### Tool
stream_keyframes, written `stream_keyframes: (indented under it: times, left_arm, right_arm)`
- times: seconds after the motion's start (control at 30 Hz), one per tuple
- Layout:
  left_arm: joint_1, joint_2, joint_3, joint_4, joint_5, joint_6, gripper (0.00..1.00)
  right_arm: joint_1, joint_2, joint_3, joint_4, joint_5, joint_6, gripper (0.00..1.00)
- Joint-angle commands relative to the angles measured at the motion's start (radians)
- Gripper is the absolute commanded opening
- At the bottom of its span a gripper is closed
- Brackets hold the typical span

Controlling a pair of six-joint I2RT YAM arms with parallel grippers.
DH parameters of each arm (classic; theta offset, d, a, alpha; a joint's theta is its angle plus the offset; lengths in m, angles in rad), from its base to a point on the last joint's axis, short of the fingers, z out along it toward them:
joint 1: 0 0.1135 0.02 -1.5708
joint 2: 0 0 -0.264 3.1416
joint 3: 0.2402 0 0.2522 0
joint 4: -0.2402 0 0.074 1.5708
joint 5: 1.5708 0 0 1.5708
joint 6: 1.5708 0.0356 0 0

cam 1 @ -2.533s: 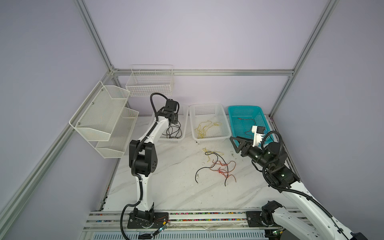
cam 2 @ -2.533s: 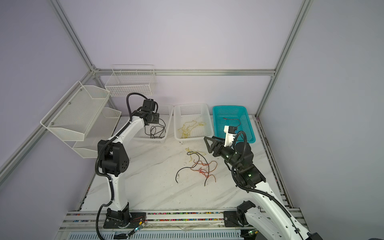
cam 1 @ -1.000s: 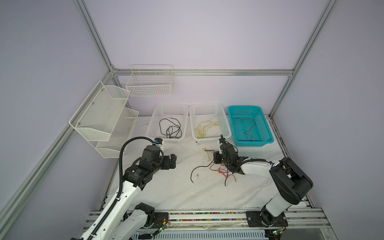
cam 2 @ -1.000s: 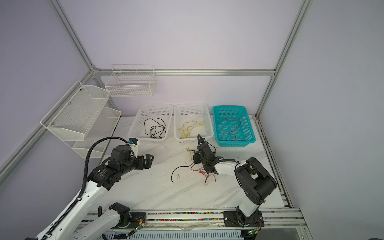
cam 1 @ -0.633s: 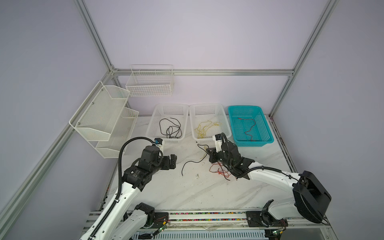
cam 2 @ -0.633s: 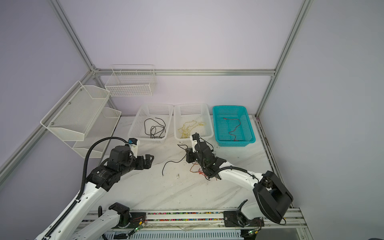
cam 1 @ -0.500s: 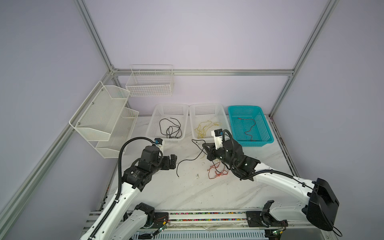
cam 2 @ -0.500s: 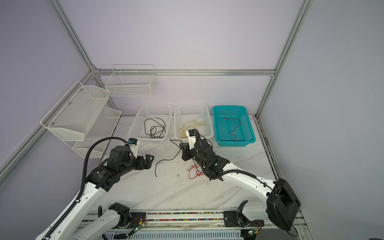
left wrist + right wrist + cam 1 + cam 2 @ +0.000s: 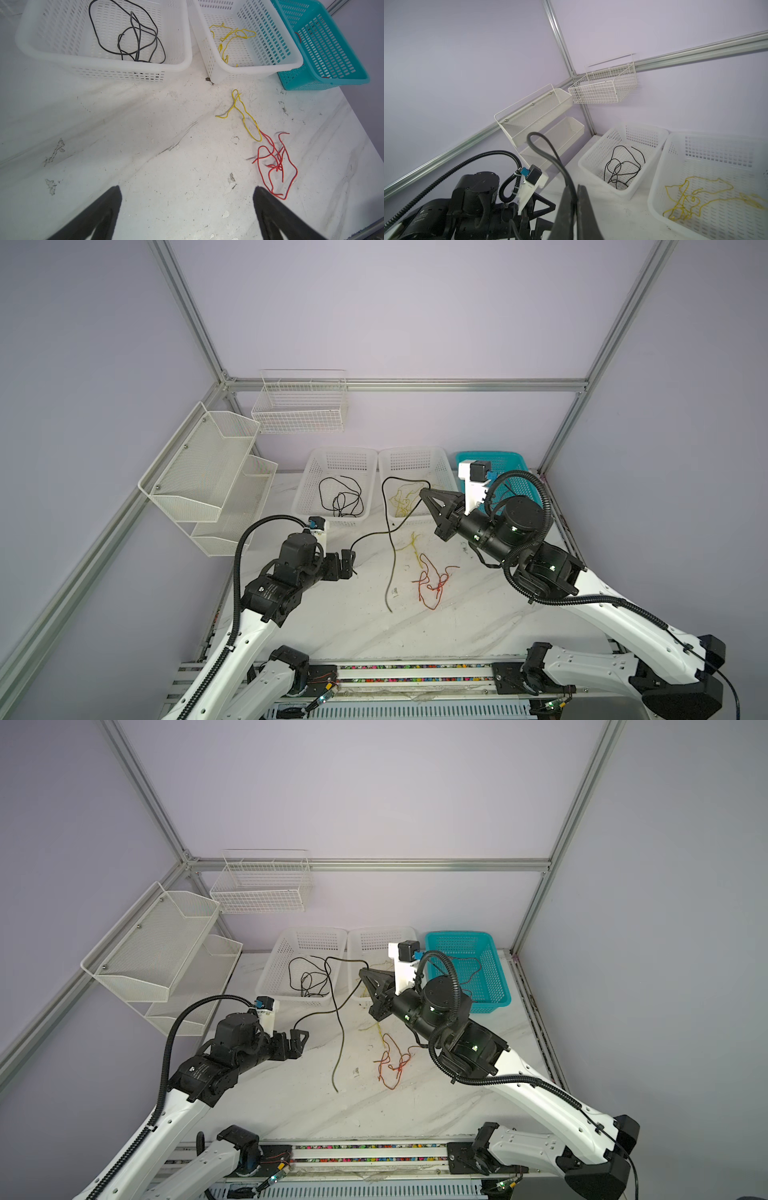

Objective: Untangle the cables
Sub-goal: 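Grasp the black wire on the table with the right gripper and lift it, then carry the black wire with the right gripper into the white basket nearest the shelves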

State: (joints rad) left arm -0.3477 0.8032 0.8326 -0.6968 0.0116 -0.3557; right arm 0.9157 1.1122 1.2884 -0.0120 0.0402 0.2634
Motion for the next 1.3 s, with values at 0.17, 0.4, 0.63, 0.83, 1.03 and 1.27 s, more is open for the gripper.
stream_keyframes:
  times: [0.17,0.4,0.63,0.83,1.03,1.27]
  left_arm:
    - [-0.002,-0.032,-0.03,0.019,-0.058,0.031,1.0]
    - [-0.002,-0.123,-0.012,-0.047,-0.234,-0.026,1.0]
    - [-0.001,-0.267,-0.06,-0.077,-0.394,-0.021,0.99]
    - [-0.002,-0.375,-0.127,-0.02,-0.402,-0.046,1.0]
    - [-0.014,-0.372,-0.136,-0.028,-0.388,-0.032,1.0]
    - [-0.053,-0.326,-0.135,-0.038,-0.398,-0.026,1.0]
  right_arm:
    - [0.005,0.014,0.112,-0.085,0.139,-0.045,0.0]
    - [-0.002,0.172,0.276,-0.113,0.121,-0.084,0.0]
    - [-0.012,0.442,0.509,-0.123,0.09,-0.109,0.0]
    - [-0.024,0.709,0.755,-0.138,0.049,-0.134,0.0]
    - [-0.07,0.967,1.019,-0.171,0.016,-0.145,0.0]
    - [-0.119,1.228,1.323,-0.174,-0.039,-0.155,0.0]
